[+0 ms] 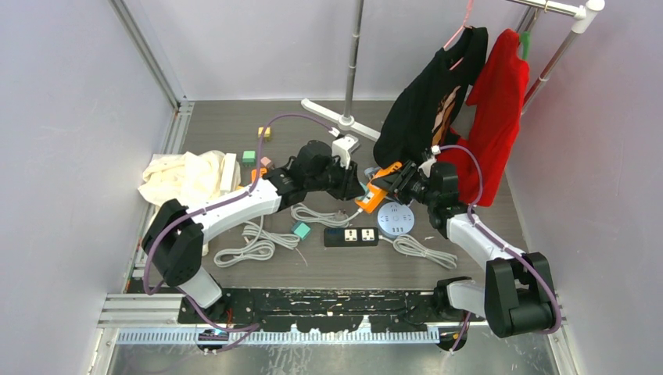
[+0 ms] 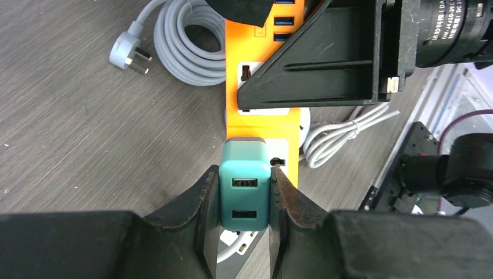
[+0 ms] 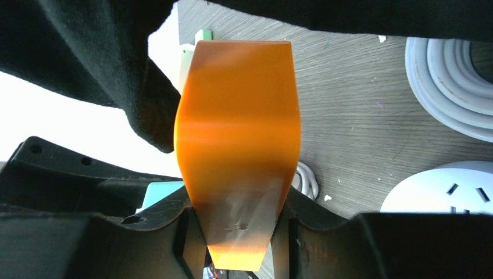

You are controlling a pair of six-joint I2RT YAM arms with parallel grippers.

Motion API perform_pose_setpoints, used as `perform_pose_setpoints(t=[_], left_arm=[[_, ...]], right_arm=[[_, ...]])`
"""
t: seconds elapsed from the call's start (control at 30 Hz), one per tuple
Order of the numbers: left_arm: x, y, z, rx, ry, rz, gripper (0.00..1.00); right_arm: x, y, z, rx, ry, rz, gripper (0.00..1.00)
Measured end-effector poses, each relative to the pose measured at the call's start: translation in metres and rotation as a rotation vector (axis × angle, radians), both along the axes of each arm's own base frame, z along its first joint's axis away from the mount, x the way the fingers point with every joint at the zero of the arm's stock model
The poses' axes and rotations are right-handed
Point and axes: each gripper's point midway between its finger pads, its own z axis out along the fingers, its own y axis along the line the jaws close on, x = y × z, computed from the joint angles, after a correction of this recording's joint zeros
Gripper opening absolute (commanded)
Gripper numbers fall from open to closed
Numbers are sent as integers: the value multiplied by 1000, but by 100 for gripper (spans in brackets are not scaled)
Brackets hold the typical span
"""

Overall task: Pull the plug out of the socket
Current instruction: Remove the plug from the socket.

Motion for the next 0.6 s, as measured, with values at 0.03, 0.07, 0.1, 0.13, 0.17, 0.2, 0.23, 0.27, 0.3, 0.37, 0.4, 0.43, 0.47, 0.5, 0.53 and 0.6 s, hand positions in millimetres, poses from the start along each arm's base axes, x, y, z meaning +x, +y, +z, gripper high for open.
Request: perform_pose_setpoints(t=[0.03,0.07,0.1,0.13,0.17,0.2,0.23,0.27,0.3,0.37,0.4,0.43,0.47,0.5,0.53,0.6], left_arm=[[0,1,0,-6,7,-4,0],[1,2,1,-16,19,-10,0],[1,2,2,-27,34,-11,0],[1,3,2,-37,50,-12,0],[2,4,3,-46,66,-9,0],[2,4,3,-54,80,-6,0],[1,4,3,-60,95,0,0],[1,3,2,-65,108,6,0],[2,2,1,-67,124,13,0],[3,-1,0,-62,143,21,0],[3,-3,-2,-54,148,25,0],[3,-5,-2,-44,146,31,0],[3,-7,-2,-30,138,38,0],[2,-10,-2,-9,125,43,0],[1,-12,-2,15,109,52,0],[0,-16,0,68,69,67,0]], right_arm=[[0,0,0,2,1,2,1],[-1,1,0,5,2,4,1],[-1,1,1,8,4,4,1],[-1,2,1,11,5,6,1],[-1,3,1,13,4,6,1],[-1,3,2,14,5,6,1],[-1,3,2,15,6,6,1],[-1,3,1,15,10,3,1],[-2,2,0,15,15,-1,1],[-1,1,-3,14,27,-15,1],[-1,0,-4,11,32,-22,1],[0,-2,-6,8,38,-30,1],[0,-3,-7,6,40,-37,1],[1,-4,-7,5,41,-40,1],[1,-5,-7,4,41,-44,1],[2,-6,-7,3,36,-52,1]])
